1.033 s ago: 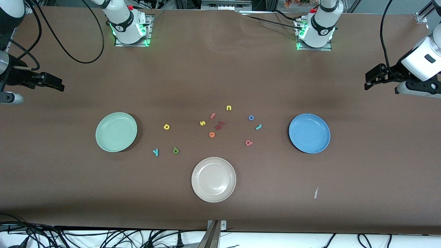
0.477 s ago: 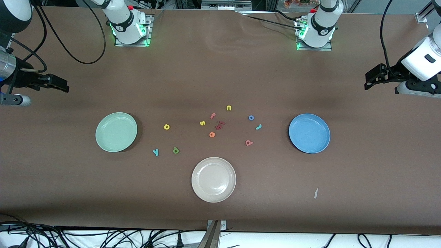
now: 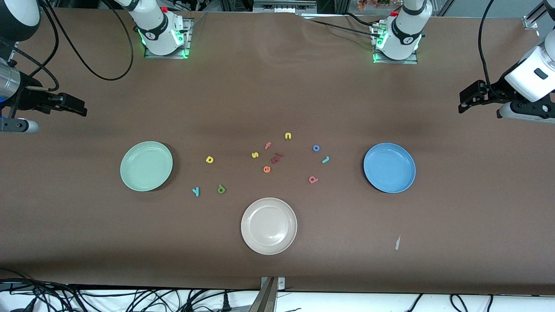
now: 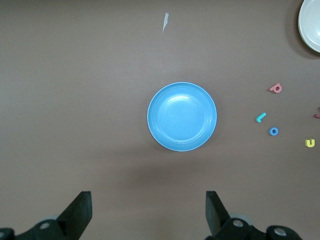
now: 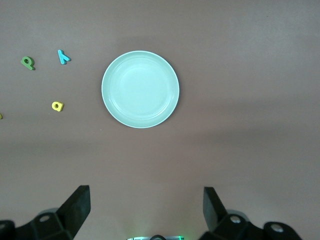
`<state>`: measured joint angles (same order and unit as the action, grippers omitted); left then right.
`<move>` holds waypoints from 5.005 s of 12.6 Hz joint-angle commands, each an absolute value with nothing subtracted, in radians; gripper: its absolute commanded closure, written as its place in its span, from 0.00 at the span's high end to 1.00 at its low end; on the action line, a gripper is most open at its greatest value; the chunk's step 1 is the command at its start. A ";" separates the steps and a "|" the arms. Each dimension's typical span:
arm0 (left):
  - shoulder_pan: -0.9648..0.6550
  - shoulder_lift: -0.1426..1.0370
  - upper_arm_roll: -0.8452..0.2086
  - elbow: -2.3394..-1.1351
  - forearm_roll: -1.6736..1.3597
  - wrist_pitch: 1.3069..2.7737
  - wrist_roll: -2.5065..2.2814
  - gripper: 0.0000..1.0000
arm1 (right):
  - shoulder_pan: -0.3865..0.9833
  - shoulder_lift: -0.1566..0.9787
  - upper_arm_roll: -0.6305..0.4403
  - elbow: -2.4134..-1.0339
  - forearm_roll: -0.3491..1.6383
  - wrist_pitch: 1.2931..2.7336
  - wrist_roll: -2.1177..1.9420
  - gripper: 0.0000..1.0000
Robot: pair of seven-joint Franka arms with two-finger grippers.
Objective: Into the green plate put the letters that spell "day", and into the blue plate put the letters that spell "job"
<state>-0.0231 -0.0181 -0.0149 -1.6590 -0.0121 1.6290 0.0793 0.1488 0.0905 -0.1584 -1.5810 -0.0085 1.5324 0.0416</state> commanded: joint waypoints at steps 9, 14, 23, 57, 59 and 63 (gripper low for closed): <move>-0.021 -0.009 -0.020 -1.632 -0.025 1.598 0.072 1.00 | 0.146 0.094 -0.160 -1.574 -0.009 1.528 0.037 1.00; -0.021 -0.009 -0.020 -1.632 -0.025 1.598 0.072 1.00 | 0.144 0.094 -0.161 -1.580 -0.009 1.529 0.037 1.00; -0.021 -0.009 -0.018 -1.632 -0.025 1.598 0.072 1.00 | 0.144 0.094 -0.161 -1.583 -0.009 1.528 0.043 1.00; -0.021 -0.009 -0.020 -1.631 -0.025 1.598 0.072 1.00 | 0.138 0.101 -0.164 -1.582 -0.009 1.542 0.029 1.00; -0.021 -0.008 -0.020 -1.631 -0.025 1.598 0.072 1.00 | 0.140 0.107 -0.164 -1.583 -0.008 1.557 0.035 1.00; -0.023 -0.008 -0.021 -1.631 -0.025 1.598 0.071 1.00 | 0.150 0.118 -0.158 -1.598 -0.005 1.586 0.048 1.00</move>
